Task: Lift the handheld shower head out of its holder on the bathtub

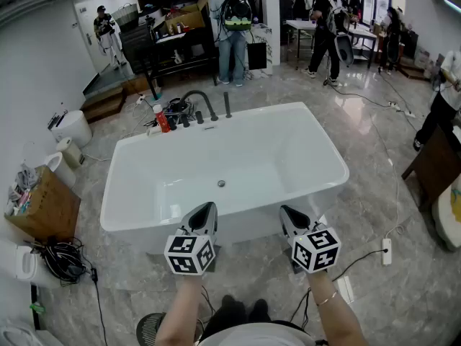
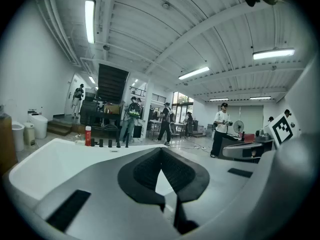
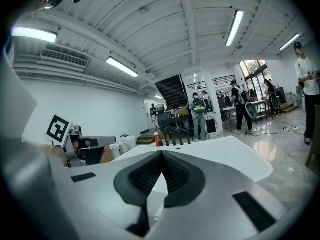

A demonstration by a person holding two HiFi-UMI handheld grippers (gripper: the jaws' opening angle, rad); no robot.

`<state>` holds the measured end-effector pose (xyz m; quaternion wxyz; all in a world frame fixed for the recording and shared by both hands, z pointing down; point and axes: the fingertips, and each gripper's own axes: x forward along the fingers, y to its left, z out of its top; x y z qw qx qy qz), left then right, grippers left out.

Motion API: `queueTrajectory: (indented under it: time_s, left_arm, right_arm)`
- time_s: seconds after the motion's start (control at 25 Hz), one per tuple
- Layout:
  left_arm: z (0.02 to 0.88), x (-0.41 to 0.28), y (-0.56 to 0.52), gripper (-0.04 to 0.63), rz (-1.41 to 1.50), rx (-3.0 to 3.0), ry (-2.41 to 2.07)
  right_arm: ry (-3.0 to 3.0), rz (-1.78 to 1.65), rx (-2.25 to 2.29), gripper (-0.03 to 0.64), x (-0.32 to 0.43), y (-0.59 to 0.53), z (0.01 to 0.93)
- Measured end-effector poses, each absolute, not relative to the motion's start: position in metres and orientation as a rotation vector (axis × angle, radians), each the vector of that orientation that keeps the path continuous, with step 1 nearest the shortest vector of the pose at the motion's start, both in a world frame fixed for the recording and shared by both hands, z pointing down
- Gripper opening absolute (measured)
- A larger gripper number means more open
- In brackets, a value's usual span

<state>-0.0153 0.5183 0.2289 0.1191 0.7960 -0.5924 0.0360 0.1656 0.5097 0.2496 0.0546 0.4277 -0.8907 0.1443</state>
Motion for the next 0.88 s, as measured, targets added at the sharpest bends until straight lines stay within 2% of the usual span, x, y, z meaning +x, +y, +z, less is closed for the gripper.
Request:
queueTrajectory:
  time_s: [0.52,0.88]
  left_arm:
    - [0.225,0.000,0.524,0.018,0.140,2.303,-1.771]
    - [0.257,-0.049,0.419,0.020,0.138,2.282,-1.804]
  right_arm:
    - [-2.720,0.456,1.308,0.006,0.181,0.518,0.243]
    - [-2.708,0.470,1.344,0.008,0.146,0.417,0.271]
